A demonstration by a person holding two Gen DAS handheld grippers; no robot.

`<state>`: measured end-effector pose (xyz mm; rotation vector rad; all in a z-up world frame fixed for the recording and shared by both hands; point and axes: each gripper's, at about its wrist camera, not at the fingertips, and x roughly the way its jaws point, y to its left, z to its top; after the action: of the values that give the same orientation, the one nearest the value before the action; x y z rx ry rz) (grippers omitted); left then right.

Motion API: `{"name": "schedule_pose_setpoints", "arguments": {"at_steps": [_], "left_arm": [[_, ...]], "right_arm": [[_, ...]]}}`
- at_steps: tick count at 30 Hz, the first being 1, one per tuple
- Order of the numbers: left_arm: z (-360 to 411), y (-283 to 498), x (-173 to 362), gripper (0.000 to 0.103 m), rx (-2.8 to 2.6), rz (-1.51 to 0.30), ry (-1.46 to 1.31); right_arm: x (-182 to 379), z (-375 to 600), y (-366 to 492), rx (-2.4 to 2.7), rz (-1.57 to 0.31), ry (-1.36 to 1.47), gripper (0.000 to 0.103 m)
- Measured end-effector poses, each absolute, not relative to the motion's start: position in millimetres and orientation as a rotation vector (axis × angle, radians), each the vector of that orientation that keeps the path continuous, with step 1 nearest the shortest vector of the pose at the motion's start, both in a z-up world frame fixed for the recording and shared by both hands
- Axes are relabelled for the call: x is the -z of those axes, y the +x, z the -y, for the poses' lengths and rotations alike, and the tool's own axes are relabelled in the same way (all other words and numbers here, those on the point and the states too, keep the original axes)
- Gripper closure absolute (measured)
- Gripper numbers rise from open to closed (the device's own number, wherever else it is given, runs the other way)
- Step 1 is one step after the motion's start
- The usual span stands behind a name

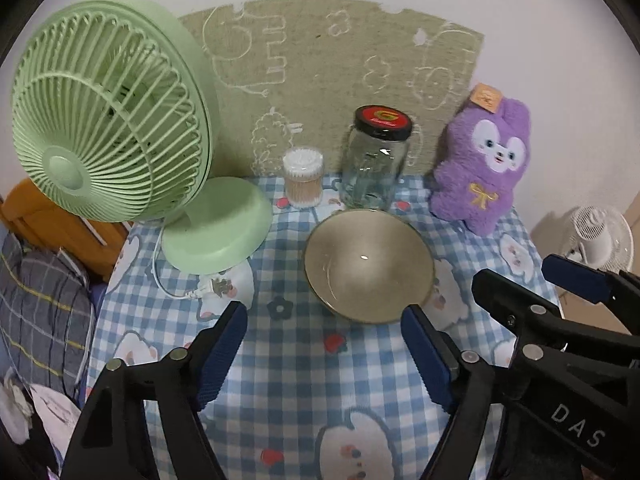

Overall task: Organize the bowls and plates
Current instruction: 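Move both grippers to the floral bowl beside the glass jar, then close both grippers on the floral bowl's rim and lift it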

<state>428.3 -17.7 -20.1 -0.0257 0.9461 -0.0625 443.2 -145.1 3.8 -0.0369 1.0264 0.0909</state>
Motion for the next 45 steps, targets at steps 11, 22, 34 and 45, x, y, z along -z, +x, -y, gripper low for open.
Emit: {"name": "schedule_pose_setpoints", "arguments": {"at_steps": [11, 22, 34, 45], "left_arm": [[21, 471, 48, 0.042, 0.076, -0.983, 0.011], [14, 491, 83, 0.053, 0.066, -1.019, 0.007], [13, 500, 99, 0.075, 0.082, -1.032, -0.019], [18, 501, 103, 0.089, 0.056, -0.993, 0.052]], "right_arm": [[27, 142, 482, -0.095, -1.039, -0.021, 0.035], [66, 140, 503, -0.103, -1.103, -0.004, 0.051], [90, 146, 515, -0.083, -1.152, 0.033, 0.085], [97, 143, 521, -0.078, -1.143, 0.013, 0.091]]}}
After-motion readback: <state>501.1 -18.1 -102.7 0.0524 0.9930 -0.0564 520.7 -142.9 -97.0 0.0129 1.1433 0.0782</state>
